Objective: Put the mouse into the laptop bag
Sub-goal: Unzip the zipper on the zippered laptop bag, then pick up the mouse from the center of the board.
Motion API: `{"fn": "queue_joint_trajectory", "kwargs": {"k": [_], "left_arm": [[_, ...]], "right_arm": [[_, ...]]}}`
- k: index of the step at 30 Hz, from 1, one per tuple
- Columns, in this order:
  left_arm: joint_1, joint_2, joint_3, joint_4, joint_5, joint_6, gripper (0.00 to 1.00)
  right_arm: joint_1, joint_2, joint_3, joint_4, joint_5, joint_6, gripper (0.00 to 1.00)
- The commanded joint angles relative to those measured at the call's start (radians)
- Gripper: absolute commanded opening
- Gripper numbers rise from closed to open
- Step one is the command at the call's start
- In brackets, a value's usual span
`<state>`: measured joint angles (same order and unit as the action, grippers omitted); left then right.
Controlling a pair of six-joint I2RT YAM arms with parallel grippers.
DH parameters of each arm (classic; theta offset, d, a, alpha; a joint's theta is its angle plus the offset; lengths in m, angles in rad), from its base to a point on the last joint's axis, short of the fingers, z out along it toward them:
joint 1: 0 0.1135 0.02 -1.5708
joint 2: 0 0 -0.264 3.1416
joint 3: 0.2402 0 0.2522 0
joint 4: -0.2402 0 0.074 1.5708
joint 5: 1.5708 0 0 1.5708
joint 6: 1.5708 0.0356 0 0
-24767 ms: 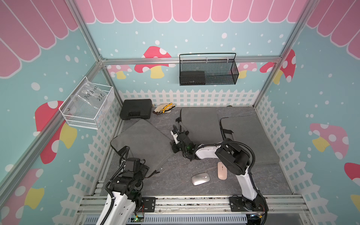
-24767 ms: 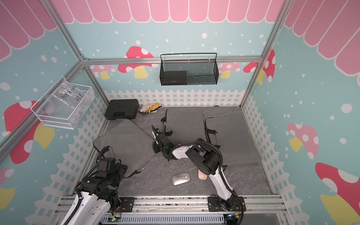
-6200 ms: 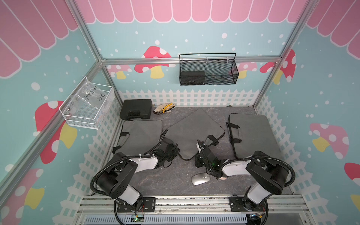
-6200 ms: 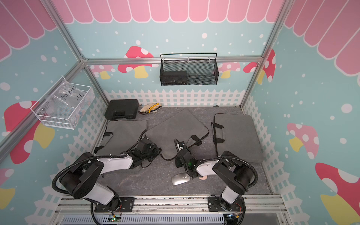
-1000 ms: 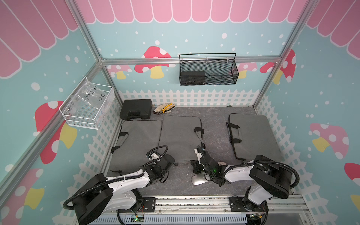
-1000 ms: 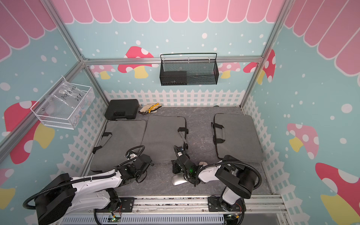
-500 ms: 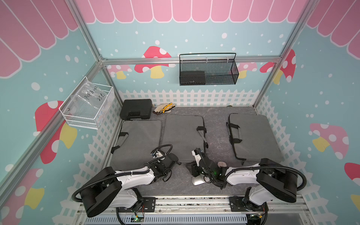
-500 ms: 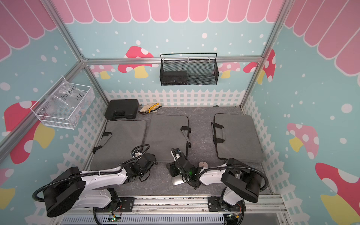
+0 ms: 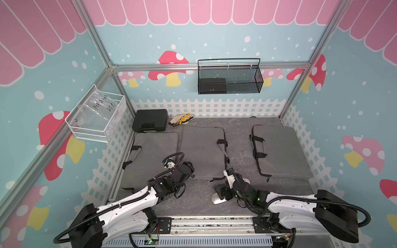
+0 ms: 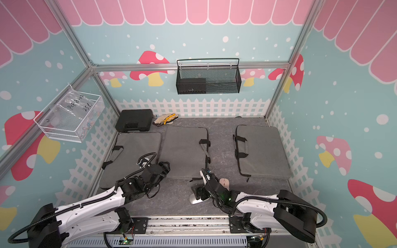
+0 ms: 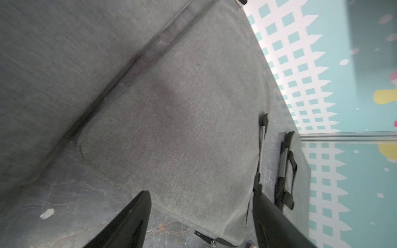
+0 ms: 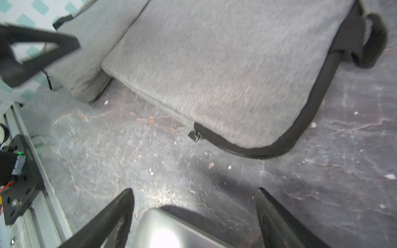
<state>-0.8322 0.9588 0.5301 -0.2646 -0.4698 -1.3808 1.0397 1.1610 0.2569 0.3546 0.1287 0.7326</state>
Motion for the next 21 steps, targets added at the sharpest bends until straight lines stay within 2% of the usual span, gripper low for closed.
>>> {"fn": "queue_joint_trajectory", "kwargs": {"k": [1,6,10,16,21], "left_arm": [[0.005,-0.101,-0.033,-0.073,-0.043,0.032,0.81],[0.011,-0.242,-0.09,-0.086,-0.079,0.03,0.85],[0.02,-0.312,-0.11,-0.12,-0.098,0.029,0.86],[0.032,-0.373,-0.136,-0.146,-0.102,0.016,0.87],[0.043,-0.403,-0.161,-0.143,-0.104,-0.004,0.87]], "right_arm": [[-0.005,0.032,-0.003,-0.017,-0.084,-0.031,0.9],[0.001,0.078,-0.007,0.004,-0.173,-0.05,0.9],[0.018,0.085,-0.021,0.001,-0.195,-0.039,0.88],[0.085,0.022,-0.035,-0.064,-0.163,-0.011,0.86],[0.137,0.004,-0.028,-0.124,-0.136,-0.002,0.79]]}}
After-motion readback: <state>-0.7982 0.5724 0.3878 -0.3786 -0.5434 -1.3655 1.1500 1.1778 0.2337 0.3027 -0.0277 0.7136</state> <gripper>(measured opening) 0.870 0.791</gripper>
